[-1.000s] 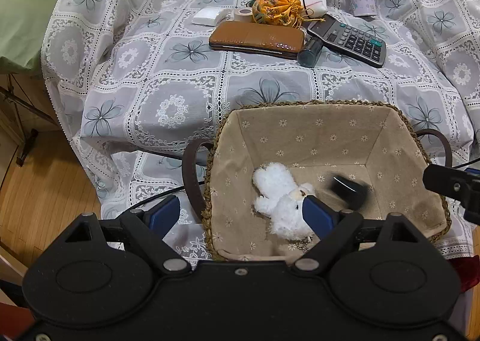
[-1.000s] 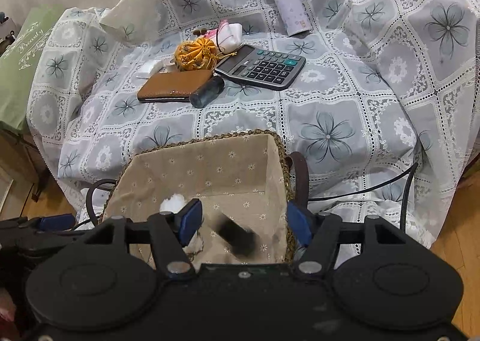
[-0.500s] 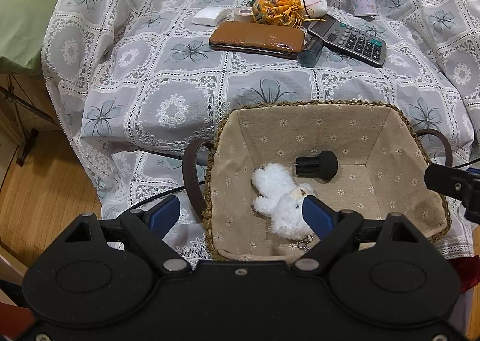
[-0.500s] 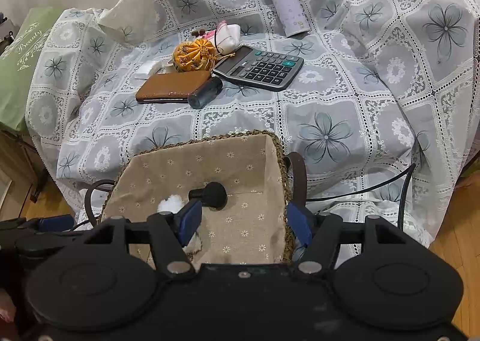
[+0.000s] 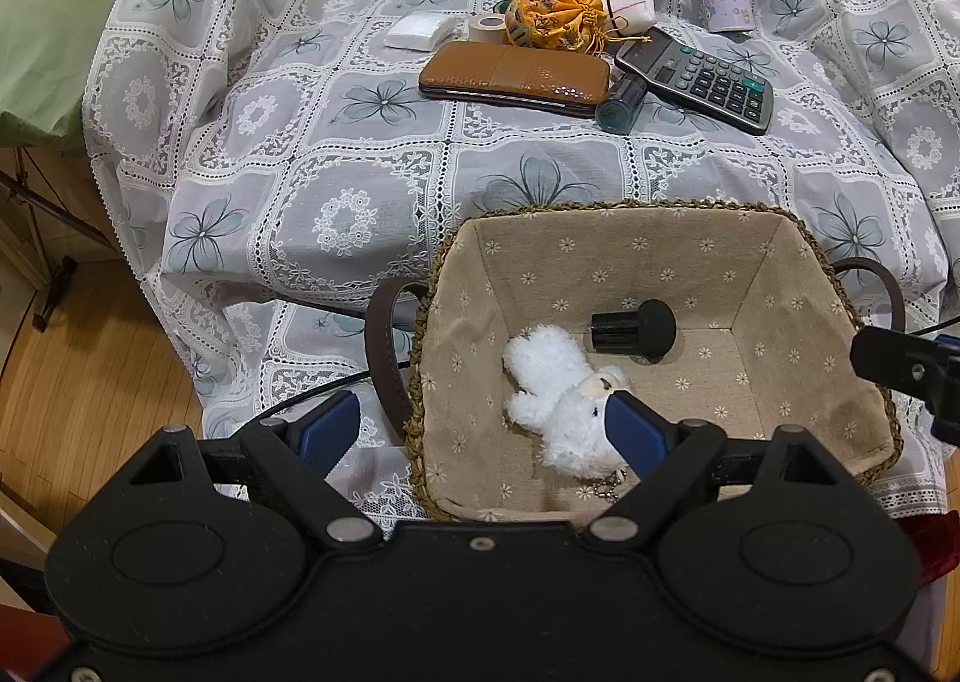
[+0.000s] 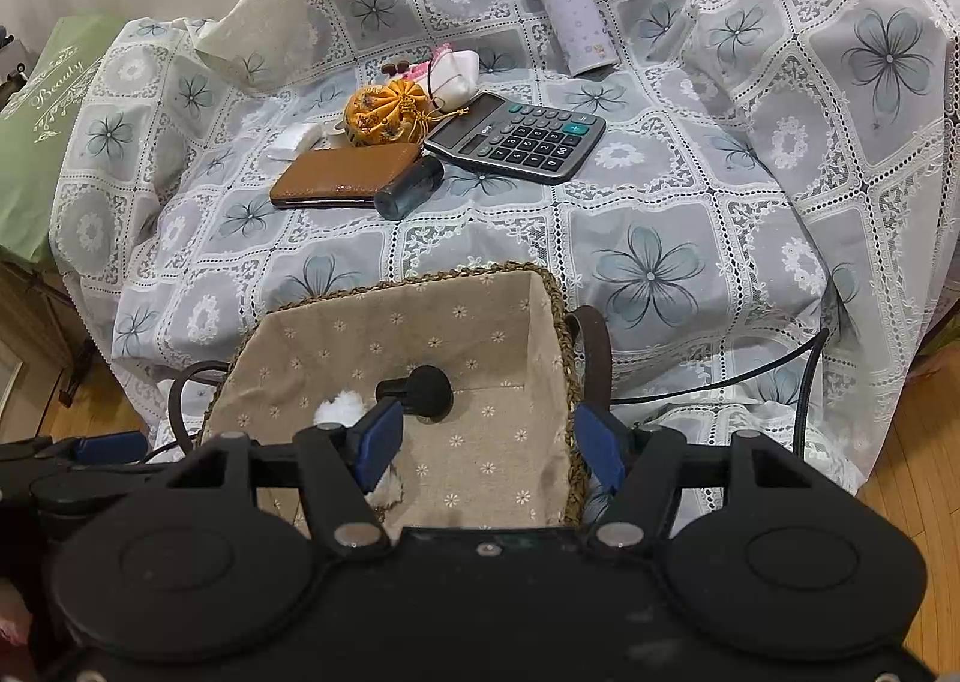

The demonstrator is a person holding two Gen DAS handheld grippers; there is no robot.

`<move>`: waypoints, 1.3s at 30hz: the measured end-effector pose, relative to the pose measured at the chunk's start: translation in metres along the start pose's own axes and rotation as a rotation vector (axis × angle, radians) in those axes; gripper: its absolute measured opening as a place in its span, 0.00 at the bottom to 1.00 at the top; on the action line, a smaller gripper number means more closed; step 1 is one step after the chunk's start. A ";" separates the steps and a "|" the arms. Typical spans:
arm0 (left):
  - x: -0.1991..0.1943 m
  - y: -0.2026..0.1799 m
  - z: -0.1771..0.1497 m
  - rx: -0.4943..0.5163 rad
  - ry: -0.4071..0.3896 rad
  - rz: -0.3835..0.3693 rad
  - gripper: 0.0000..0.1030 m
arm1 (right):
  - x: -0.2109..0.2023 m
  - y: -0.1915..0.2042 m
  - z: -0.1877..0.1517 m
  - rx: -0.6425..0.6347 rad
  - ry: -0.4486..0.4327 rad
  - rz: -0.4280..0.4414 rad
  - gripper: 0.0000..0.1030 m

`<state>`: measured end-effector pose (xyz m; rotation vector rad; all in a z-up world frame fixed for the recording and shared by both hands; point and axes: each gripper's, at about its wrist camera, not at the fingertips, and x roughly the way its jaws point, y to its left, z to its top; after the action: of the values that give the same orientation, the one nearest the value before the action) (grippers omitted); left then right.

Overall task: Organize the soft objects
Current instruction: 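Lower the black bottle into the basket and open the right gripper, then move both tools back toward the white packet and orange pouch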

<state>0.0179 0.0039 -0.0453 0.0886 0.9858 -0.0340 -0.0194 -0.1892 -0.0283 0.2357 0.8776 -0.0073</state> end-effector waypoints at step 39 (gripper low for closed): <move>0.031 0.014 0.048 -0.028 -0.009 0.013 0.85 | 0.040 0.005 0.054 -0.026 -0.033 -0.006 0.74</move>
<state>0.0763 0.0136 -0.0438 0.0690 0.9765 -0.0085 0.0473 -0.1923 -0.0246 0.2084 0.8455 -0.0058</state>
